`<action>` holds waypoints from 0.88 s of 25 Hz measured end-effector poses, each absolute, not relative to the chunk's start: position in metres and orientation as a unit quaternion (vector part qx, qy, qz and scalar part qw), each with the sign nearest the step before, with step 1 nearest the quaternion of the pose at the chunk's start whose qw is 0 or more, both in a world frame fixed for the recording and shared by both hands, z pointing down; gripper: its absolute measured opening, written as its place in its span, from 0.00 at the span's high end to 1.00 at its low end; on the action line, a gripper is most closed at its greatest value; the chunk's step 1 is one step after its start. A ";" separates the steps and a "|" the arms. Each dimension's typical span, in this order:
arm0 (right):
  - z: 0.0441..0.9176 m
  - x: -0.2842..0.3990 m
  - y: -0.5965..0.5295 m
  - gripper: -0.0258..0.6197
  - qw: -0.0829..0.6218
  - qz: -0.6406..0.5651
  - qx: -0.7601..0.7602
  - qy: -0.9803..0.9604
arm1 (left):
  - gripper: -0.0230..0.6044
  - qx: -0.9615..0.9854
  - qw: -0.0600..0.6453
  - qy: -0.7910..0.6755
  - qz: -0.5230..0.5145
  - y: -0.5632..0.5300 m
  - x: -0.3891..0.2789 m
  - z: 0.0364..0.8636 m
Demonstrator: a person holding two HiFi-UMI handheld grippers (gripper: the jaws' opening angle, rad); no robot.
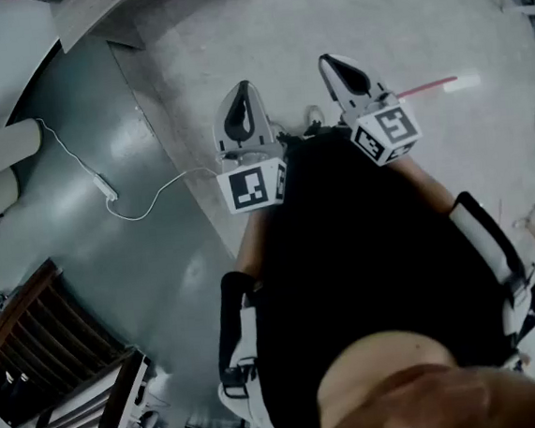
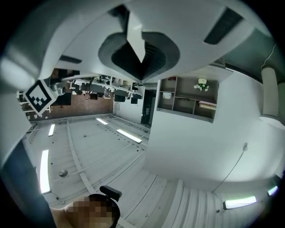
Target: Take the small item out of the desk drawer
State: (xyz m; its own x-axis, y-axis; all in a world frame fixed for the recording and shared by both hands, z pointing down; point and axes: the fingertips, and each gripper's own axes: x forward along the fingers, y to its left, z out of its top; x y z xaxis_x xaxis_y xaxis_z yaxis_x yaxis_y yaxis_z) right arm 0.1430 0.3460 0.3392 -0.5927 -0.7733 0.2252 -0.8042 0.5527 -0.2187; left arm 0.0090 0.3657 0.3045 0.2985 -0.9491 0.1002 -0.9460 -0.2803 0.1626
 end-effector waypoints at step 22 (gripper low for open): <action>0.343 0.100 0.356 0.96 0.060 0.127 0.455 -0.879 | 0.98 0.804 0.109 -0.584 -0.026 0.375 -0.031 0.316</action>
